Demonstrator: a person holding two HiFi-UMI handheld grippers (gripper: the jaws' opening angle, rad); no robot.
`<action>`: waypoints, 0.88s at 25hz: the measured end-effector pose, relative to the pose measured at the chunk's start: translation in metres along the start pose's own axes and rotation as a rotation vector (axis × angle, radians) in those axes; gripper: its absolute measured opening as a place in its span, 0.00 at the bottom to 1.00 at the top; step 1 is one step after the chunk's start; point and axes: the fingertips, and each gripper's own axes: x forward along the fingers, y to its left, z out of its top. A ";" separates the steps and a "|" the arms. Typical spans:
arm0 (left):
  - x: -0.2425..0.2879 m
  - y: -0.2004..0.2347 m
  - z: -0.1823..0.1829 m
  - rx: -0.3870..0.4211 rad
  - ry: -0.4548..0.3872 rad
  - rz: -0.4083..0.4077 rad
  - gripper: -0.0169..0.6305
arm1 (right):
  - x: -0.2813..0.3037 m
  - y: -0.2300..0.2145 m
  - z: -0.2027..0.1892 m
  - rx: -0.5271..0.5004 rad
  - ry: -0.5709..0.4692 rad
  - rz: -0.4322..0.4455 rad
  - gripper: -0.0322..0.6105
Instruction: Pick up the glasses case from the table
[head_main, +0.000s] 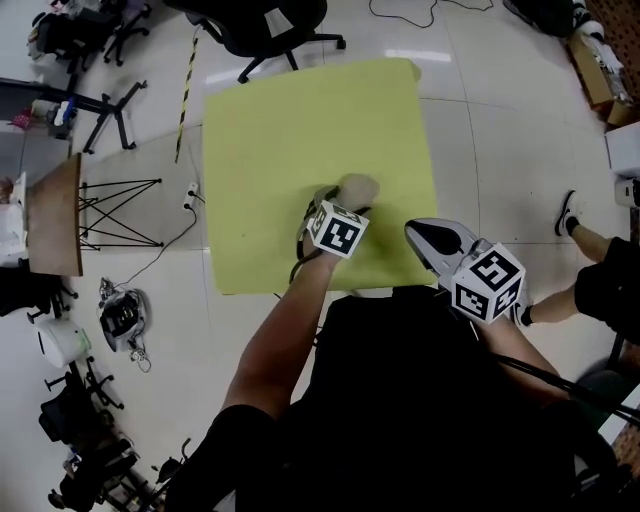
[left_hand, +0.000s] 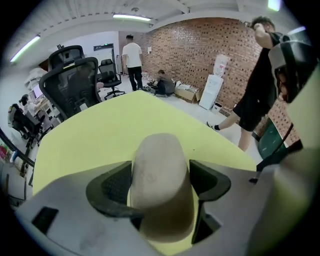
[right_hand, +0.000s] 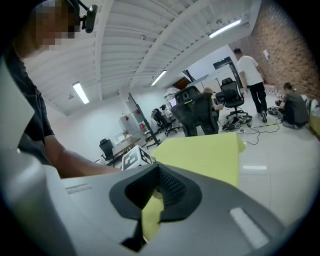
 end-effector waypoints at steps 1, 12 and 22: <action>0.001 0.000 -0.001 0.010 0.008 0.005 0.59 | 0.000 0.000 0.001 -0.001 -0.001 -0.001 0.05; -0.005 0.005 0.004 -0.008 -0.032 -0.006 0.61 | -0.013 0.009 0.004 -0.006 -0.022 -0.048 0.05; -0.065 0.017 0.002 -0.089 -0.210 0.013 0.60 | -0.010 0.049 -0.001 -0.054 -0.044 -0.053 0.05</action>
